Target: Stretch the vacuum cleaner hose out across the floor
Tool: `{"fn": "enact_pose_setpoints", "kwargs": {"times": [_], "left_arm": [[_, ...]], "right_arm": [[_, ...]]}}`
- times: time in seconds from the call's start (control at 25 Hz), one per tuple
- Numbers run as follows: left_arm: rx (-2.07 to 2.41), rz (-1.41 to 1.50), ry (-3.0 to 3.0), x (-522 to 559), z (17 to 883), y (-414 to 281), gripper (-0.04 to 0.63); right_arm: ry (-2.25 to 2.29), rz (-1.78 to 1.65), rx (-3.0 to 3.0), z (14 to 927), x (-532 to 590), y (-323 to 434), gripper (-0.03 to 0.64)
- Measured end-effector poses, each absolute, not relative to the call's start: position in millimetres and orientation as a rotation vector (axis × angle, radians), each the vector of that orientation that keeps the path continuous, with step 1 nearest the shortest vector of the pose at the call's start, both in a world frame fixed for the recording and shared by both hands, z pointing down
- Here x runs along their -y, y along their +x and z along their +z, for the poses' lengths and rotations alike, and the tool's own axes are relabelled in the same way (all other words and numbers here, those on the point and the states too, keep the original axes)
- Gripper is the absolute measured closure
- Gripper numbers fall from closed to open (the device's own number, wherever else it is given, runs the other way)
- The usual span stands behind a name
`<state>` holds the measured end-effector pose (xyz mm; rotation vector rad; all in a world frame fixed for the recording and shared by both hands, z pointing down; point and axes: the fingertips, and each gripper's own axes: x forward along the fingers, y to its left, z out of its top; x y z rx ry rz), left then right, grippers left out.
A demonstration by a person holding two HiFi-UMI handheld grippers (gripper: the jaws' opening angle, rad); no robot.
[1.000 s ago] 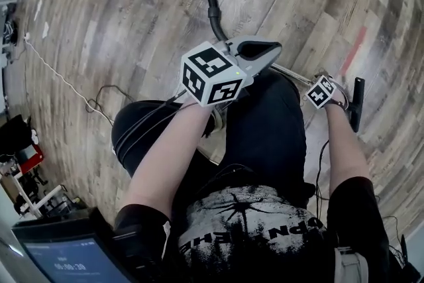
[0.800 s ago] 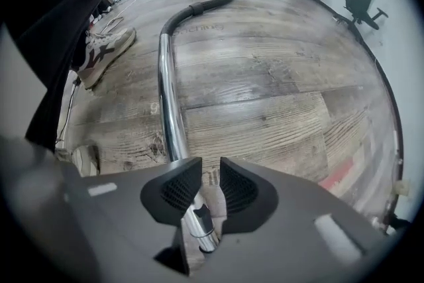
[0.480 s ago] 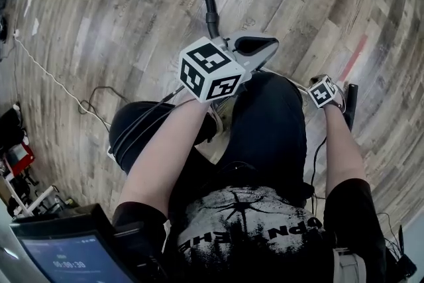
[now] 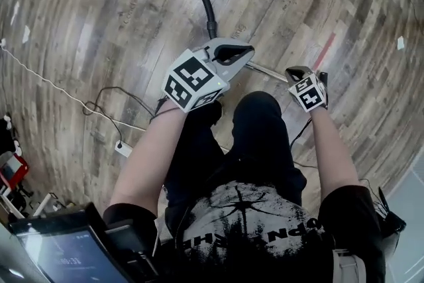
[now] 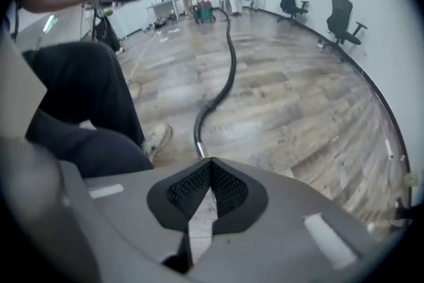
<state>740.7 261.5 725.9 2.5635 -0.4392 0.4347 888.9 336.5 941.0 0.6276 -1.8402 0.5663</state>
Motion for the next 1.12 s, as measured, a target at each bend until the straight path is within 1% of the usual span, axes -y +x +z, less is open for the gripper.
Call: {"fn": "enact_pose_setpoints", "kwargs": {"times": [0.2,0.32,0.4,0.52,0.64,0.84,1.12], "left_arm": [[0.577,0.293,2.511,-268.8,600.1,678.3,0.595],[0.674,0.317,2.522,-274.1,539.0,633.2,0.595],[0.734,0.316,2.535,-268.5,498.7,612.2,0.595],[0.790,0.292,2.545,-248.5,440.9,595.6,0.595],[0.811,0.283,2.577,-243.7,396.8,586.3,0.595],[0.874,0.199,2.706,-214.5,333.6,574.3,0.595],[0.887,0.176,2.806,-222.4,280.3,604.7,0.595]], "right_arm": [[0.563,0.569,2.107,742.5,-316.2,789.7,0.611],[0.506,0.544,2.277,641.6,-306.3,726.4,0.611],[0.494,0.504,2.355,582.2,-289.7,699.9,0.611],[0.526,0.460,2.439,502.7,-256.6,681.7,0.611],[0.549,0.439,2.505,448.2,-249.4,670.0,0.611],[0.556,0.272,2.623,392.3,-222.9,648.7,0.611],[0.679,0.091,2.802,305.2,-217.0,665.0,0.611]]}}
